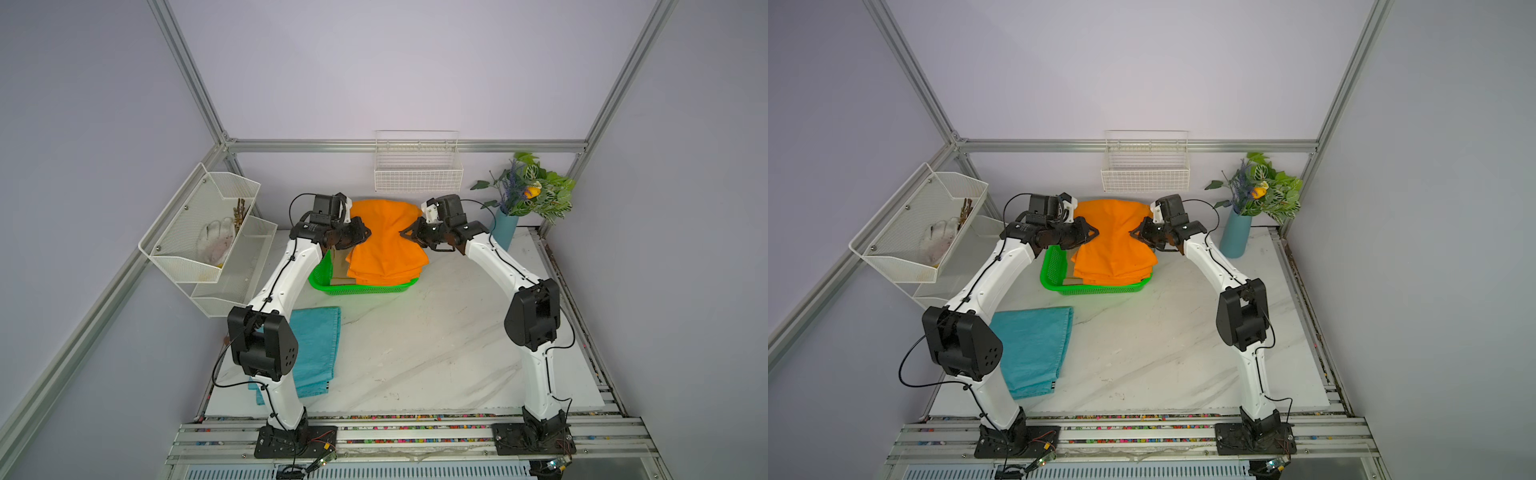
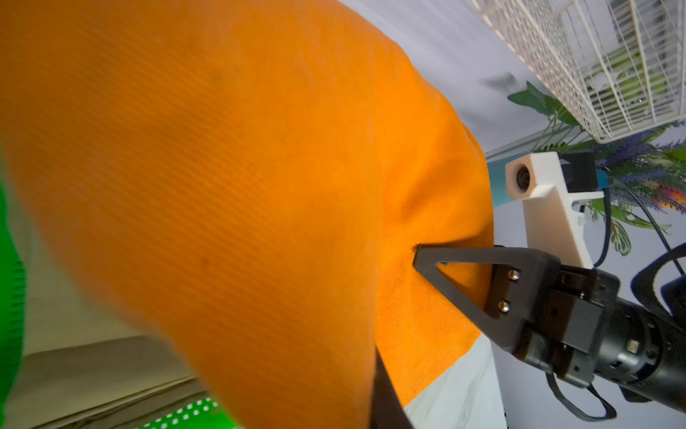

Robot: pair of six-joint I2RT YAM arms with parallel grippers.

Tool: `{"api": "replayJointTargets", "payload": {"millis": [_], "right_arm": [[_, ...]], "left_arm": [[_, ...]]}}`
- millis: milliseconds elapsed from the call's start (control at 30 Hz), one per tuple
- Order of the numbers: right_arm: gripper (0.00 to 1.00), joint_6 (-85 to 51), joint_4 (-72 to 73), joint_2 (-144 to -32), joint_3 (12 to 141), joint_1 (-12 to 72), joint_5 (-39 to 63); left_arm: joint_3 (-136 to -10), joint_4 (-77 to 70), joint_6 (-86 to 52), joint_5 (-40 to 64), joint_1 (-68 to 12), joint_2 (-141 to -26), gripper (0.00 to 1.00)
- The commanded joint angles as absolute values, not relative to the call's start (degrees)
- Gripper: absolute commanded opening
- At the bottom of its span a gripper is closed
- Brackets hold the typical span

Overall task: Put the folded long pants in the basket
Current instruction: Place the long pant in the basket.

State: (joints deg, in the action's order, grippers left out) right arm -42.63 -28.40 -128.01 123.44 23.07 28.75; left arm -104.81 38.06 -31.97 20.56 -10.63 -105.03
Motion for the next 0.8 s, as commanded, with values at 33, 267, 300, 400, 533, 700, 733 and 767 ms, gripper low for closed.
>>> {"api": "replayJointTargets", "payload": {"millis": [33,267,300,400,533,700,733,767], "right_arm": [[0.0,-47.9,-20.0,-134.5,131.1,23.2,30.4],[0.0,-53.7,-10.8,-139.8,128.4,23.3,30.6],[0.0,-53.9,-10.1,-140.2,127.5,23.2,30.6],[0.0,-54.5,-9.0,-141.6,126.1,23.2,30.6],[0.0,-54.5,-9.8,-144.4,126.9,23.0,30.5],[0.23,-52.9,-10.8,-145.1,126.8,22.6,29.6],[0.34,-52.0,-11.3,-144.8,127.0,22.5,29.2],[0.47,-51.0,-12.0,-144.4,127.2,22.3,28.6]], "left_arm": [[-108.6,38.8,-29.4,24.4,-7.1,-108.0,0.0],[-115.7,41.5,-28.0,26.3,-2.8,-118.6,0.0],[-116.6,41.9,-27.8,26.3,-2.3,-120.2,0.0],[-116.9,42.1,-27.0,24.7,-1.7,-123.2,0.0],[-116.1,42.1,-25.3,21.9,-1.3,-125.9,0.0],[-115.1,42.0,-23.9,18.3,-1.3,-127.3,0.02],[-115.0,42.1,-23.6,17.5,-1.3,-127.2,0.09],[-115.0,42.1,-23.2,16.8,-1.3,-127.2,0.23]]}}
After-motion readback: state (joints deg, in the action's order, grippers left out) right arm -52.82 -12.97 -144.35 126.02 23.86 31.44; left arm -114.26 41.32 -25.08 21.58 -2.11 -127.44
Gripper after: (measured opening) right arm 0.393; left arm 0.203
